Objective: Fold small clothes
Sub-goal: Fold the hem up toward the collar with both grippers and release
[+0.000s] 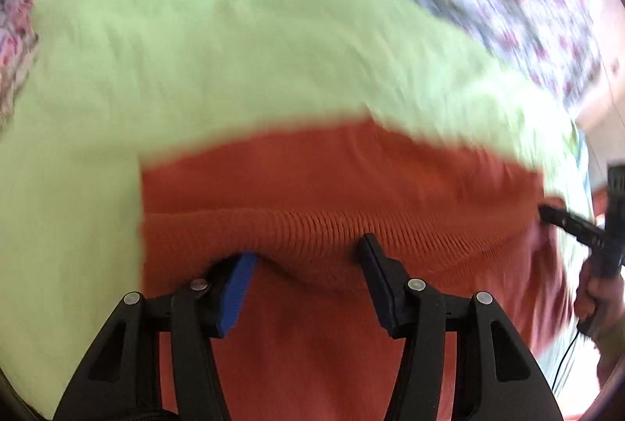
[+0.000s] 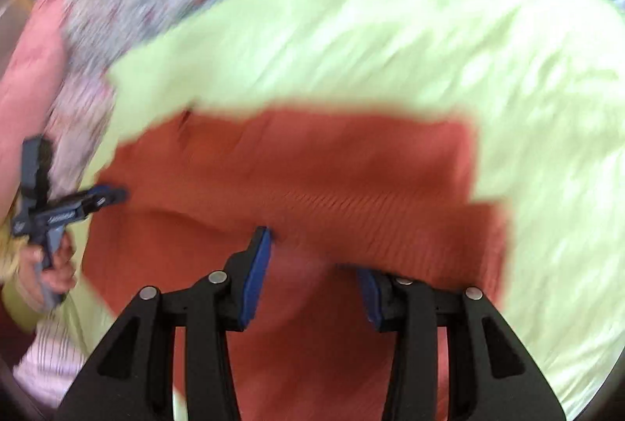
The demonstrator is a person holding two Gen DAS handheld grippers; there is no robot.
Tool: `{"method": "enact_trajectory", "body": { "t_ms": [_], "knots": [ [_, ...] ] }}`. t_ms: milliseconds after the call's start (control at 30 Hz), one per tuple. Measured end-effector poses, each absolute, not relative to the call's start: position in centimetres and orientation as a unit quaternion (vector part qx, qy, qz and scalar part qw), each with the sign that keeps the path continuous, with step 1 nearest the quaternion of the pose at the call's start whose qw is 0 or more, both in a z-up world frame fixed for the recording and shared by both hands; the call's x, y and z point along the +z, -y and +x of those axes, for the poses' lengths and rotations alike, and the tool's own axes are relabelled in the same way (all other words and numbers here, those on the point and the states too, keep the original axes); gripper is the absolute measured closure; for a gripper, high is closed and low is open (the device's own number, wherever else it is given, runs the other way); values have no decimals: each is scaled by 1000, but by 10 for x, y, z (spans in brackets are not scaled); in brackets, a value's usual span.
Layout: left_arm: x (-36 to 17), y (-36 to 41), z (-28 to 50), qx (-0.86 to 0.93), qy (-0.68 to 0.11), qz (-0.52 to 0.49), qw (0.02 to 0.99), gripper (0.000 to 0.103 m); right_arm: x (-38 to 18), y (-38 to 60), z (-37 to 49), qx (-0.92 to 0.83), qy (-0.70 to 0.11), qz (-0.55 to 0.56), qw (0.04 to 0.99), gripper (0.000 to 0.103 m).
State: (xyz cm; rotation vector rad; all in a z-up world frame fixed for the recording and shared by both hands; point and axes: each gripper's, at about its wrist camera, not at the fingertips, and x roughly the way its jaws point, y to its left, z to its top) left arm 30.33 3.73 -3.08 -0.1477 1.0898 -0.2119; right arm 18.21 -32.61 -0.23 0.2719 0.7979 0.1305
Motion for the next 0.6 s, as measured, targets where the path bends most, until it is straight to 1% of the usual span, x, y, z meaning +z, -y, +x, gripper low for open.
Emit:
{"method": "enact_trajectory", "body": {
  "t_ms": [100, 267, 433, 500, 600],
  "knots": [
    [-16, -47, 336, -59, -494, -65, 865, 47, 17, 356, 197, 11, -349, 174, 921, 58],
    [6, -72, 357, -24, -476, -73, 876, 47, 34, 378, 199, -12, -332, 201, 921, 58],
    [18, -83, 332, -22, -468, -79, 880, 46, 38, 375, 170, -3, -326, 197, 925, 58],
    [17, -91, 308, -26, -469, -84, 879, 45, 39, 367, 159, 0, -327, 198, 924, 58],
    [7, -101, 273, -34, -476, -120, 871, 43, 36, 357, 136, 7, -332, 202, 921, 54]
  ]
}}
